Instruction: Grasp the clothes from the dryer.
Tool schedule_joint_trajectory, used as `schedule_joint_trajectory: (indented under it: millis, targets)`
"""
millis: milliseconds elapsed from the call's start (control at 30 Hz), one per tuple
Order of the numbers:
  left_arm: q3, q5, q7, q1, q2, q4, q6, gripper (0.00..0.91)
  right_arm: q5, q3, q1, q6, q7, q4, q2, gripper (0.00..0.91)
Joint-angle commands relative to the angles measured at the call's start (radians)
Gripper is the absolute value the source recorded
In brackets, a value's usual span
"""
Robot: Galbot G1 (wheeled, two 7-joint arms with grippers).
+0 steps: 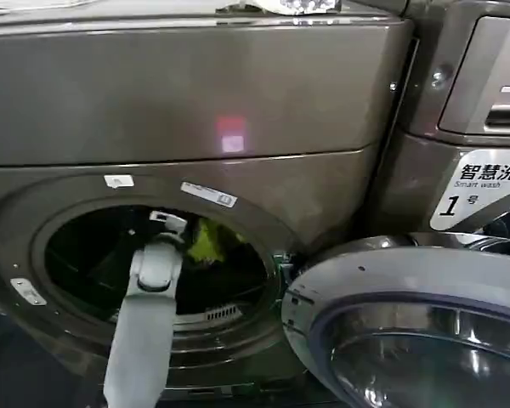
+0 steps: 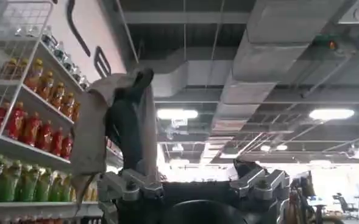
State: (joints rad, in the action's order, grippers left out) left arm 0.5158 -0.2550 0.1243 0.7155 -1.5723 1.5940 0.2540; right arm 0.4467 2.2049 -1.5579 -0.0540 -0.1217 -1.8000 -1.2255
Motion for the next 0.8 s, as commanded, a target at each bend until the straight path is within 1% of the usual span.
schedule_joint_trajectory:
  millis: [33, 200, 300, 367, 400, 467, 500, 800]
  targets:
    - [0.024, 0.186, -0.273, 0.179, -0.036, 0.137, 0.003, 0.0, -0.008, -0.001, -0.003, -0.001, 0.002, -0.004, 0.0, 0.907]
    - [0.022, 0.188, -0.289, 0.197, -0.062, 0.144, 0.008, 0.0, -0.008, -0.004, -0.004, 0.002, 0.003, -0.005, -0.004, 0.907]
    - [0.022, 0.187, -0.285, 0.194, -0.062, 0.145, 0.014, 0.0, -0.005, -0.002, -0.004, 0.003, 0.003, -0.007, -0.005, 0.907]
    - [0.021, 0.187, -0.282, 0.193, -0.06, 0.144, 0.018, 0.0, -0.01, 0.004, -0.004, -0.015, 0.007, -0.021, -0.01, 0.907]
    - [0.02, 0.187, -0.282, 0.194, -0.06, 0.144, 0.019, 0.0, 0.005, 0.003, -0.003, -0.02, -0.003, -0.025, -0.01, 0.907]
    - [0.02, 0.188, -0.283, 0.196, -0.06, 0.144, 0.017, 0.0, 0.008, -0.007, -0.004, 0.02, 0.008, -0.015, -0.007, 0.907]
    - [0.02, 0.188, -0.286, 0.196, -0.061, 0.142, 0.012, 0.0, 0.007, -0.011, -0.004, 0.025, 0.005, -0.014, -0.007, 0.907]
    - [0.017, 0.187, -0.28, 0.195, -0.056, 0.138, 0.014, 0.0, 0.008, -0.005, -0.004, 0.015, 0.003, -0.008, -0.007, 0.907]
